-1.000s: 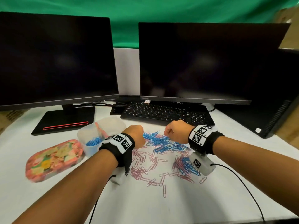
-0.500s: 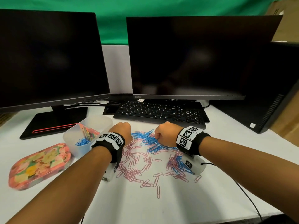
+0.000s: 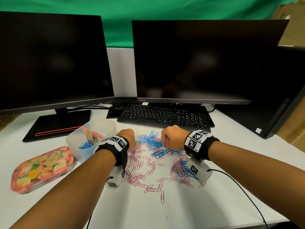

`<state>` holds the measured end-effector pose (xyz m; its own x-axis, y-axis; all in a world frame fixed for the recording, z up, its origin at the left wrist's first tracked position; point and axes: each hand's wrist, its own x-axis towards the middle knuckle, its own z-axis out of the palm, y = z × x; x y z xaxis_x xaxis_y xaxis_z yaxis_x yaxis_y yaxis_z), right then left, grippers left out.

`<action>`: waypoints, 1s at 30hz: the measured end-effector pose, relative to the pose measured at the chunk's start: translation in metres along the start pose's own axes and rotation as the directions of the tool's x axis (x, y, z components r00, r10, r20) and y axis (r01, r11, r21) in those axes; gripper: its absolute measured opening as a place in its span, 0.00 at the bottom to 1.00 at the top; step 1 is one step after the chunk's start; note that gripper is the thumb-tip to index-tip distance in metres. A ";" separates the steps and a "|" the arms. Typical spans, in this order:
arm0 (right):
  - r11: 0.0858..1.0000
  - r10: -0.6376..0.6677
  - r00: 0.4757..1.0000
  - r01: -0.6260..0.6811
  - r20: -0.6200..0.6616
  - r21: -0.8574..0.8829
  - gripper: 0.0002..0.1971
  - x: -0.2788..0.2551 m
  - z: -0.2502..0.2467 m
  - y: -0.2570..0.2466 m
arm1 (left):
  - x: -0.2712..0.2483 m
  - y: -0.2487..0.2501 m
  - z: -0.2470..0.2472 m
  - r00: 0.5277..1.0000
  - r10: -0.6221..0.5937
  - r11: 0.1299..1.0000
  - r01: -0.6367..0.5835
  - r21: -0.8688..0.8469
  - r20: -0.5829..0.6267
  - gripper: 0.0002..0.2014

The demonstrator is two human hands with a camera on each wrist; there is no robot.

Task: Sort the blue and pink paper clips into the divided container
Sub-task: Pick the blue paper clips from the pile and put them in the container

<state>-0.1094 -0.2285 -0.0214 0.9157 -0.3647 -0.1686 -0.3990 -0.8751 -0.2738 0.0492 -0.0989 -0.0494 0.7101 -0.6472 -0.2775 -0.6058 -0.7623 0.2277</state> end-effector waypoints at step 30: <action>0.487 -0.085 0.966 0.255 -0.246 0.835 0.09 -0.006 -0.071 -0.068 | -0.063 -0.023 -0.085 0.955 0.168 0.706 -0.290 -0.646 -0.245 0.15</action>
<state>-0.0847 -0.1889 0.0655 0.9297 -0.3563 0.0932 -0.0002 -0.2536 -0.9673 0.0491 -0.0409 0.0425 0.6644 -0.7474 0.0021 -0.4017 -0.3547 0.8443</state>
